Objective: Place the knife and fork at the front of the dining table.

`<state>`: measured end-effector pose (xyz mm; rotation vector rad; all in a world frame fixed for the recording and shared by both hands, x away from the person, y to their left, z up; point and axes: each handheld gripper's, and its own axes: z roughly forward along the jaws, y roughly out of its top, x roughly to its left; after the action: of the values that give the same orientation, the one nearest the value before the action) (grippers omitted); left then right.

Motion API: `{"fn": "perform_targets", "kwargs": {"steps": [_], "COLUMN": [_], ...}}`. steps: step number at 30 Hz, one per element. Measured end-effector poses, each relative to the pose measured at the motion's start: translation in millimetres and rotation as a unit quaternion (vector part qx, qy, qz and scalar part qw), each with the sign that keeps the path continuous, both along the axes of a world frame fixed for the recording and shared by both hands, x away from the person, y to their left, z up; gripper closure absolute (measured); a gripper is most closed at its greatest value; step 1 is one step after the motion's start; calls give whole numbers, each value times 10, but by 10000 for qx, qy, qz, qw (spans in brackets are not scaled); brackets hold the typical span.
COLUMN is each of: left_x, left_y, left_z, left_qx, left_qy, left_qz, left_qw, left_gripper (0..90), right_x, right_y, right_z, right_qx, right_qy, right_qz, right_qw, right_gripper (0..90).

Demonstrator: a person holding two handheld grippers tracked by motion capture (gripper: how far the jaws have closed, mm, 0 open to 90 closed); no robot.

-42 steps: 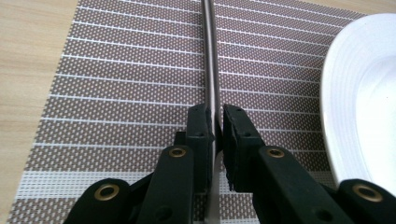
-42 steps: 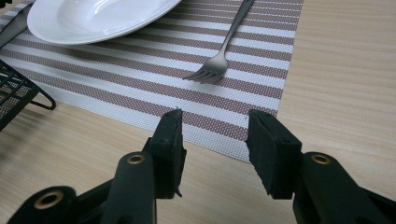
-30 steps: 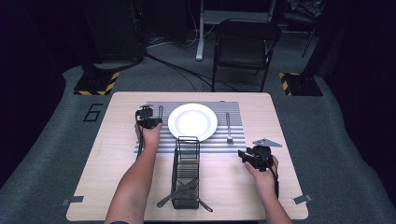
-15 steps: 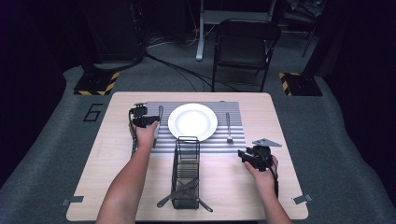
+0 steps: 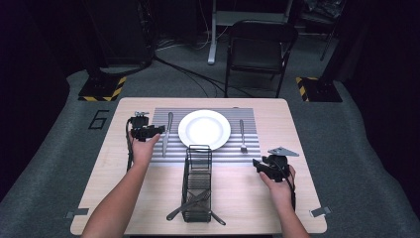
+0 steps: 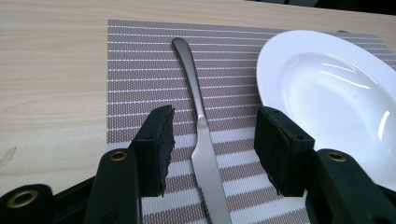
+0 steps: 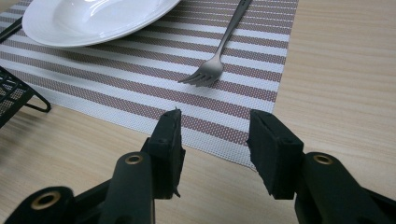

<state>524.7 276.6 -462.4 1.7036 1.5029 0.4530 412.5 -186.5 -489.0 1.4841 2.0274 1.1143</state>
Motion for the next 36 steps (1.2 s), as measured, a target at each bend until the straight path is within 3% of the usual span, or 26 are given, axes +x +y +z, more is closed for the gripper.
{"fn": "perform_targets", "kwargs": {"steps": [18,20,36], "left_x": [-467,-561,-931], "left_y": [150,168,212], "left_z": [-76,-94,-291], "left_qx": [260,392,562], "left_qy": [-147,-143,-209], "left_qz": [-307,-431,-817], "left_qw": [9991,9982,9949], "left_gripper": [431,428,399], "right_x": [-7,-11,-11], "right_y": [48,50,60], "right_z": [-22,-23,-49], "right_qx": [-126,-112,-182], "right_qy": [-29,-28,2], "right_qz": [90,91,114], "right_qw": [9999,9999,9998], "right_gripper": [524,522,494]}}
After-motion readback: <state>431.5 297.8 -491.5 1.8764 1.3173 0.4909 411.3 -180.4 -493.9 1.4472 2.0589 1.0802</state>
